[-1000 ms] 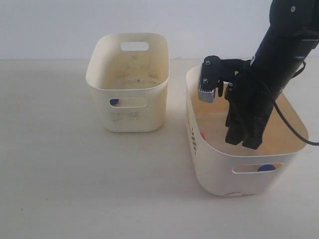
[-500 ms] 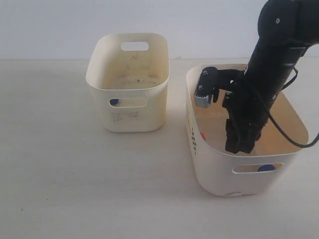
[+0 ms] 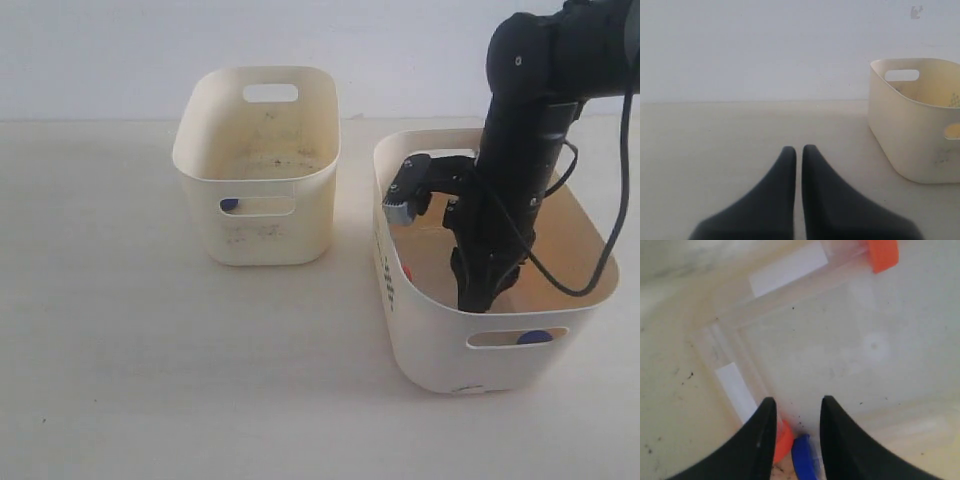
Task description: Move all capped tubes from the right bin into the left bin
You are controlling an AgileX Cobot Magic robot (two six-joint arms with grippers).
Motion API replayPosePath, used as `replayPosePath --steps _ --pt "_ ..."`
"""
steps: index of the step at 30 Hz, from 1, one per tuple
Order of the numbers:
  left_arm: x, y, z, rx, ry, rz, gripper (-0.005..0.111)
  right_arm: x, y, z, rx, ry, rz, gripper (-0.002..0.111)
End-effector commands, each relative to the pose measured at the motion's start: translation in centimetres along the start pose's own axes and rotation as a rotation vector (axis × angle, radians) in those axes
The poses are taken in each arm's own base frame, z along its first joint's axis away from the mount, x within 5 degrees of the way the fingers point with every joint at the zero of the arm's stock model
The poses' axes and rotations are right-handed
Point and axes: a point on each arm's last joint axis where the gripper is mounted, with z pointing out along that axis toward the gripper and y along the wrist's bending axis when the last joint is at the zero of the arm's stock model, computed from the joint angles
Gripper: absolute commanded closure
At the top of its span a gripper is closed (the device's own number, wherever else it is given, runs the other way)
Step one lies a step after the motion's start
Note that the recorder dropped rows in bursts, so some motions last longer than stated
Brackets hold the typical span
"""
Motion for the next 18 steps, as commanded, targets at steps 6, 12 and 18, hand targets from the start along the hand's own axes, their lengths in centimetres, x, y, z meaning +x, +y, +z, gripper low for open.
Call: replayPosePath --steps 6,12,18 --pt "-0.1 0.0 0.0 0.008 -0.004 -0.007 0.103 -0.5 -0.5 1.3 -0.019 -0.007 0.032 0.057" --pt "-0.1 0.0 0.0 0.008 -0.004 -0.007 0.103 -0.4 -0.4 1.4 -0.03 0.002 -0.098 0.066" --pt "-0.1 0.0 0.0 0.008 -0.004 -0.007 0.103 -0.3 -0.3 1.4 -0.046 0.014 -0.194 0.066"
